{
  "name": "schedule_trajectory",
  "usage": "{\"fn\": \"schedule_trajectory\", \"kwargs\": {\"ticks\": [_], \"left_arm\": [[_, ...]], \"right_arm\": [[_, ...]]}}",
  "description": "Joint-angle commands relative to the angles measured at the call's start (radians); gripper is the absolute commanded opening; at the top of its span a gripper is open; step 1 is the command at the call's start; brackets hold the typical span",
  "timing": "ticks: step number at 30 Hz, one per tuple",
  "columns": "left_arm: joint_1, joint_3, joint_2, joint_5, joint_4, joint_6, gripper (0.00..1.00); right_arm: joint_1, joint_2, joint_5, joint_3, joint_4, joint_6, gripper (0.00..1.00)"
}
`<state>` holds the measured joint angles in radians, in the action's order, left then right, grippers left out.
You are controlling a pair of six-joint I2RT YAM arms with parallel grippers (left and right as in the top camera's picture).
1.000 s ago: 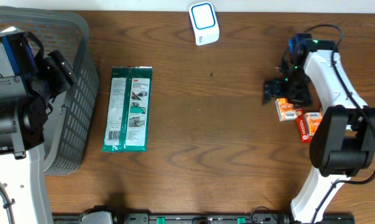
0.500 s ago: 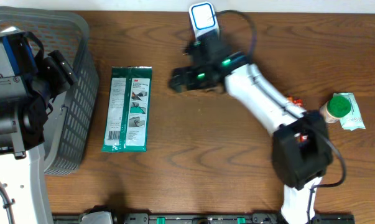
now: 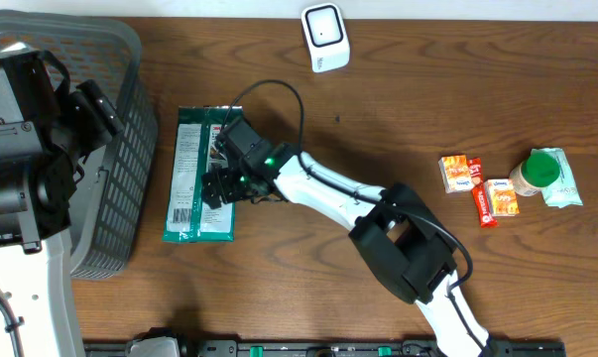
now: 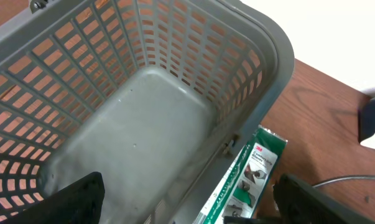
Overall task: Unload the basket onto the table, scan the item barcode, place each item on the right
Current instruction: 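Swing the right gripper left to the green wipes pack, then grasp the wipes pack edge and drag it right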
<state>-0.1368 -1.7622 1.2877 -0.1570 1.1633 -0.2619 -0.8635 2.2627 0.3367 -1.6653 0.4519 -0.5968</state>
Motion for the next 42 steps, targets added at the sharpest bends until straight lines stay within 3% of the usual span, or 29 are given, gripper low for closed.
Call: {"fn": "schedule_trajectory", "kwargs": {"ticks": [1,8,13,29,42], "left_arm": [[-0.004,-0.007,-0.001,-0.009,0.000,-0.002,0.88],[-0.004,-0.007,-0.001,-0.009,0.000,-0.002,0.88],[-0.004,-0.007,-0.001,-0.009,0.000,-0.002,0.88],[-0.004,-0.007,-0.001,-0.009,0.000,-0.002,0.88],[-0.004,-0.007,-0.001,-0.009,0.000,-0.002,0.88]], "right_arm": [[-0.033,0.053,-0.002,0.013,0.010,-0.084,0.91],[-0.045,0.053,0.067,0.013,0.003,-0.134,0.80],[-0.035,0.053,0.072,0.013,-0.043,-0.140,0.67],[-0.036,0.055,0.061,0.099,-0.310,-0.151,0.70],[-0.032,0.055,0.145,0.171,-0.546,-0.146,0.56]]}}
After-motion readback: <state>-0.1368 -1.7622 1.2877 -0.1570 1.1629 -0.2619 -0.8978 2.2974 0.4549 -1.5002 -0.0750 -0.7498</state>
